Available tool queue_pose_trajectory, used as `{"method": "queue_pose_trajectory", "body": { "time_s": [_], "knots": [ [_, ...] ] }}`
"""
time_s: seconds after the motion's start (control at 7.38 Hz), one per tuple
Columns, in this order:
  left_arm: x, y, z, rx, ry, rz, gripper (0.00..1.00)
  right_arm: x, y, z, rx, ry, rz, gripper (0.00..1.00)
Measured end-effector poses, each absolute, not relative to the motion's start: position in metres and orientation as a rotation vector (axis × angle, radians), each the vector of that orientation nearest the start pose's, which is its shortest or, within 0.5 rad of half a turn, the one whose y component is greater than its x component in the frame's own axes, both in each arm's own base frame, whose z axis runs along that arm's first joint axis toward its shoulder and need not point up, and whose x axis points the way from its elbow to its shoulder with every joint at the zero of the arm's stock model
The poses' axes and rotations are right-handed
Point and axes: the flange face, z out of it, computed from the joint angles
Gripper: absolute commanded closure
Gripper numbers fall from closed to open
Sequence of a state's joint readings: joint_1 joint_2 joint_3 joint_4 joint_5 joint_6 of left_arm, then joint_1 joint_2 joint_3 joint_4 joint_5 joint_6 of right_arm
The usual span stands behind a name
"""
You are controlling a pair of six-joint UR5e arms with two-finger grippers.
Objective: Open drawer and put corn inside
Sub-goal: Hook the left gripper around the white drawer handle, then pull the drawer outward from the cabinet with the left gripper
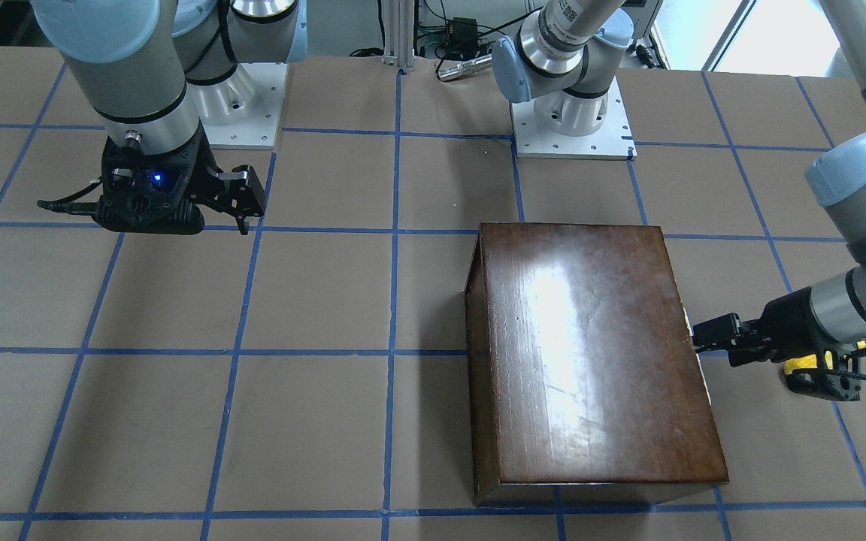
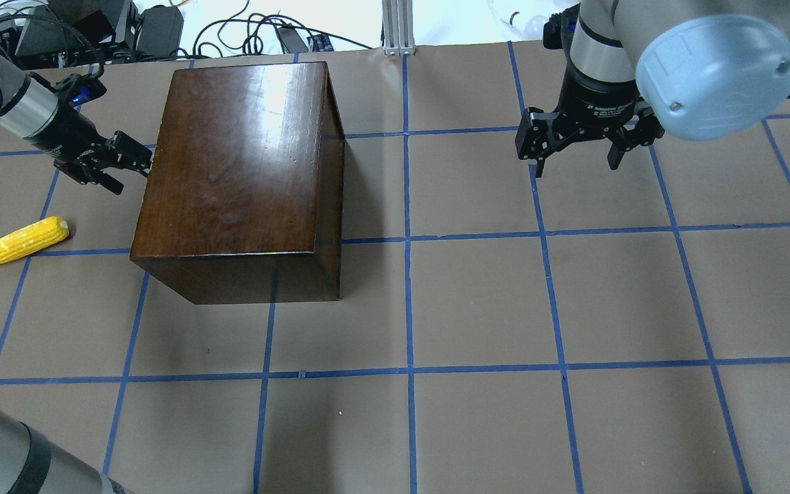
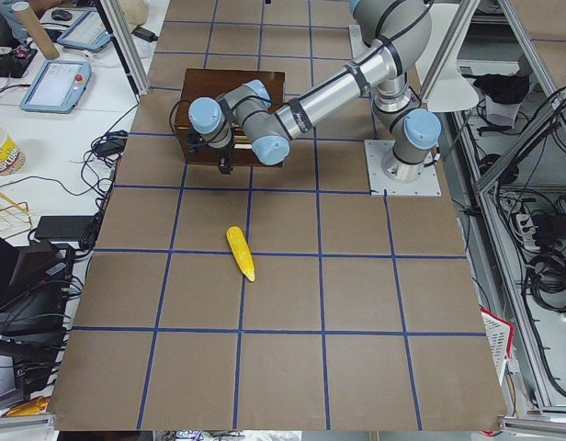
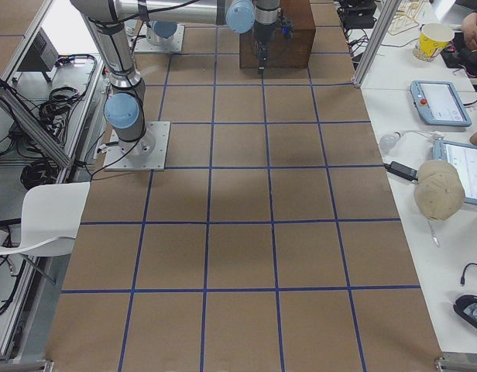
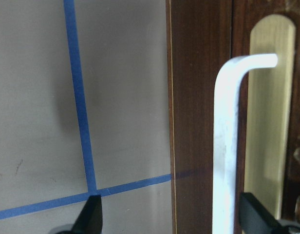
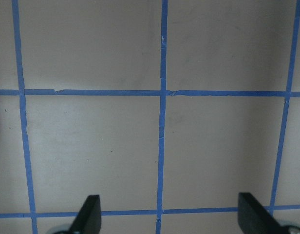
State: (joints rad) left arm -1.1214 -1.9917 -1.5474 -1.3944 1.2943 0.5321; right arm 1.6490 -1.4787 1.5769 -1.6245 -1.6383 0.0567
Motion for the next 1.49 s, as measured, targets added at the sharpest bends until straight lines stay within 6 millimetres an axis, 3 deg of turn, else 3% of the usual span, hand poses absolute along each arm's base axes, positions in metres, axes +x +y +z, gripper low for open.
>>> {"method": "queue_pose_trajectory", "body": {
  "time_s": [0.68, 1.49],
  "knots": [
    [0.124, -0.623, 0.277, 0.085, 3.483, 0.121, 0.0, 0.167, -0.513, 0.444, -0.037, 3.211, 0.064, 0.0],
    [0.149, -0.62, 0.278, 0.032, 3.467, 0.066, 0.0, 0.167, -0.513, 0.444, -0.037, 3.211, 0.064, 0.0]
  ]
}}
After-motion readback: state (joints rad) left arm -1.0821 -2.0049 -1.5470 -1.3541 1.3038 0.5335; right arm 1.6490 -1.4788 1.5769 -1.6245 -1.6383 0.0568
